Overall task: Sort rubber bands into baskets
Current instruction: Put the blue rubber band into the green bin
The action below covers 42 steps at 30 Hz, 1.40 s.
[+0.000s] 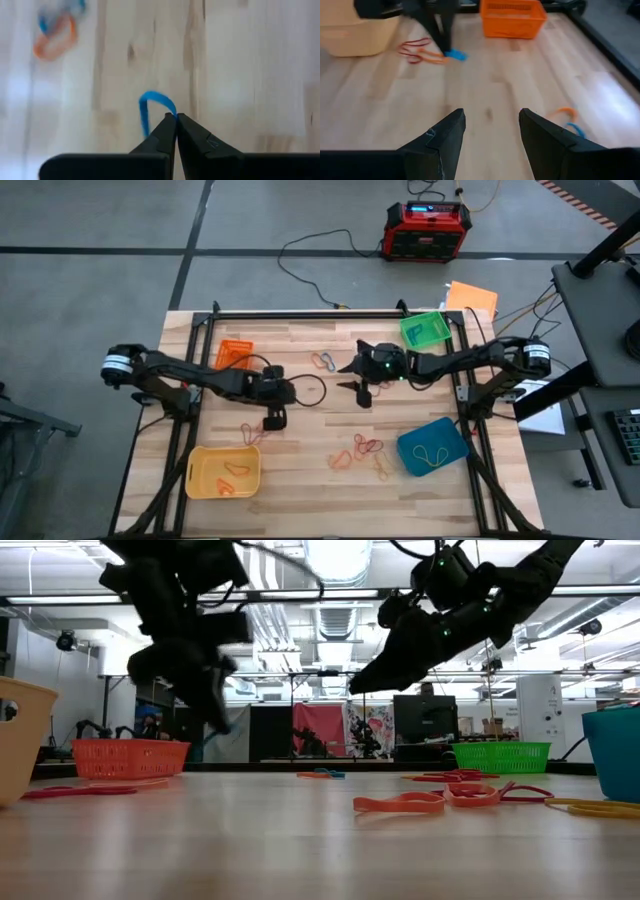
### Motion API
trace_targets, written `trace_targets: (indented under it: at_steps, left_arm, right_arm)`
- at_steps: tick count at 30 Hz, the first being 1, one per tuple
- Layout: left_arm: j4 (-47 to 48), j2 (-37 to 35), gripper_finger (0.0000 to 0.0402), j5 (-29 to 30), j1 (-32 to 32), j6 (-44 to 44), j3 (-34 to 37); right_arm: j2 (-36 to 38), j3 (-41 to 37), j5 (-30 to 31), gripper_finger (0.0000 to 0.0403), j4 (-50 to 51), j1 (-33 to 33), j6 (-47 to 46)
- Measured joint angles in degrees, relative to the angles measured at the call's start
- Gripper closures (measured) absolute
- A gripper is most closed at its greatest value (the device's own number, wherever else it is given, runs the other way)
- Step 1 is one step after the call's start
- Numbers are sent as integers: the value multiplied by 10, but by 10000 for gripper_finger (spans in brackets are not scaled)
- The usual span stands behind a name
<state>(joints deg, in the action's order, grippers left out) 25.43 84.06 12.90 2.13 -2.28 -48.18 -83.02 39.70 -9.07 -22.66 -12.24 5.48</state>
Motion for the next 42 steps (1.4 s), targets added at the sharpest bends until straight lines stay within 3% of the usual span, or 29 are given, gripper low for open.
trace_targets:
  at_steps: [8, 12, 16, 21, 24, 33, 42]
  left_arm:
    - [-95, -17, 402, 3, -4, -102, 0]
    - [-173, -18, 402, 1, -14, -157, 11]
    - [-276, -28, 402, -61, -37, -192, 44]
    - [-400, -45, 402, -137, -68, -186, 82]
    - [-427, -55, 401, -168, -76, -178, 89]
    - [-462, -66, 401, -170, -77, -151, 89]
    - [-524, -65, 401, -185, -77, -133, 86]
  right_arm:
    - [-16, 0, 2, 221, -54, 64, -5]
    - [-19, 0, 66, 227, -86, 85, -4]
    - [-19, 0, 82, 235, -96, 92, -11]
    - [-21, 0, 81, 238, -97, 97, -38]
    - [-22, 5, 82, 238, -102, 101, -40]
    - [-24, 30, 137, 234, -124, 102, -10]
    - [-24, 39, 137, 186, -129, 101, -25]
